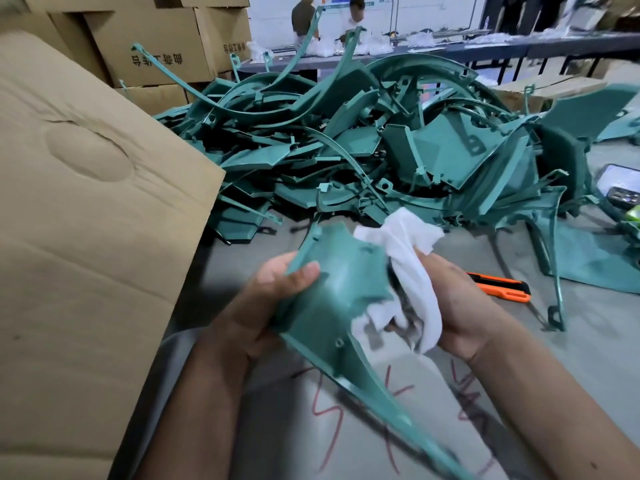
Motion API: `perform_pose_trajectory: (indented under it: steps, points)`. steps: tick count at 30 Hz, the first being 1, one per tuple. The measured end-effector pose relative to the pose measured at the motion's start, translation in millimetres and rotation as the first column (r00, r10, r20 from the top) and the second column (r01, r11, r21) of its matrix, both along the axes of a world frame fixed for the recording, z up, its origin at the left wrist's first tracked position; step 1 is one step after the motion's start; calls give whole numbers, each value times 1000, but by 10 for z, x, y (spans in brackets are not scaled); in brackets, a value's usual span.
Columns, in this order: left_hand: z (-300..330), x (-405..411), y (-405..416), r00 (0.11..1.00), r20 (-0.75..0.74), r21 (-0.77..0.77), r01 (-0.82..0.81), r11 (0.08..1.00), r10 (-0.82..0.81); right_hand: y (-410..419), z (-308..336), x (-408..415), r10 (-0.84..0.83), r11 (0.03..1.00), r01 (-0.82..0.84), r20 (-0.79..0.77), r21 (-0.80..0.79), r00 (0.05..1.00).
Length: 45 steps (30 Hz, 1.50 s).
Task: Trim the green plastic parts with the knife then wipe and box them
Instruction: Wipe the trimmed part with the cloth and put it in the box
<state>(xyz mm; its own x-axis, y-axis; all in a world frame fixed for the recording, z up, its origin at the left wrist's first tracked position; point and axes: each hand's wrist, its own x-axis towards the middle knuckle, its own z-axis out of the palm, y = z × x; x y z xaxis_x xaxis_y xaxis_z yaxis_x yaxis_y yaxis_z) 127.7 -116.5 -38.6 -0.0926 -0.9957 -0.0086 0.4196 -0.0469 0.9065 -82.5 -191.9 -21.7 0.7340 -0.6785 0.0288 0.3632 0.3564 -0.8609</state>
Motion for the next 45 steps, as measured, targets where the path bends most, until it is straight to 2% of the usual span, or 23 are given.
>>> perform_pose_trajectory:
  steps: [1, 2, 5, 9, 15, 18, 22, 23, 25, 26, 28, 30, 31, 34, 37, 39, 42, 45]
  points:
    - [-4, -36, -20, 1000, 12, 32, 20, 999, -21, 33, -46, -48, -13, 1000, 13, -74, 4, 997]
    - [-13, -76, -48, 1000, 25, 47, 0, 999, -1, 93, -66, -132, -16, 1000, 18, -85, 20, 996]
    - [-37, -150, -109, 986, 98, 22, -137, 990, 135, 131, -41, -98, 33, 999, -34, 6, 39, 999]
    - [-46, -160, -145, 955, 77, 26, -291, 956, 288, 84, -100, -70, 24, 1000, -25, 57, 18, 998]
    - [-63, -160, -169, 918, 112, 61, -390, 919, 382, 121, -133, 31, -190, 969, 199, 73, -147, 979]
    - [-69, -215, -190, 880, 48, 77, -474, 877, 472, 161, -155, 99, -234, 963, 245, 106, -110, 966]
    - [-39, -300, -242, 865, -92, 211, -466, 859, 493, 156, -177, 170, -391, 920, 383, 180, 80, 902]
    - [-22, -279, -253, 856, -119, 240, -467, 851, 504, 131, -169, 162, -440, 898, 434, 177, 74, 880]
    - [3, -258, -248, 842, -93, 255, -495, 830, 531, 102, -159, 150, -475, 871, 487, 143, -61, 868]
    - [7, -268, -231, 848, -71, 245, -496, 833, 526, 130, -147, 159, -459, 869, 471, 106, -149, 882]
    - [-19, -340, -203, 863, -17, 215, -490, 845, 505, 220, -166, 202, -342, 902, 334, 20, -274, 939]
    - [-89, -384, -212, 850, 135, 142, -524, 840, 508, 288, -188, 239, -234, 935, 222, -10, -278, 972]
    - [-101, -388, -229, 815, 224, 84, -563, 822, 535, 302, -174, 234, -215, 946, 207, -6, -250, 977]
    - [-157, -327, -295, 629, 423, -73, -694, 716, 652, 313, -123, 171, -129, 975, 118, -46, -186, 991]
    - [-185, -276, -305, 504, 458, -191, -749, 635, 732, 330, -110, 142, 4, 997, -15, -142, -77, 990]
    - [-192, -235, -301, 457, 474, -250, -750, 613, 752, 313, -121, 122, 55, 996, -69, -207, -58, 977]
    - [-195, -206, -312, 466, 463, -268, -737, 620, 754, 277, -92, 85, 116, 990, -133, -258, -46, 959]
    - [-154, -250, -297, 542, 435, -184, -728, 660, 719, 264, -85, 49, 173, 980, -192, -250, -54, 953]
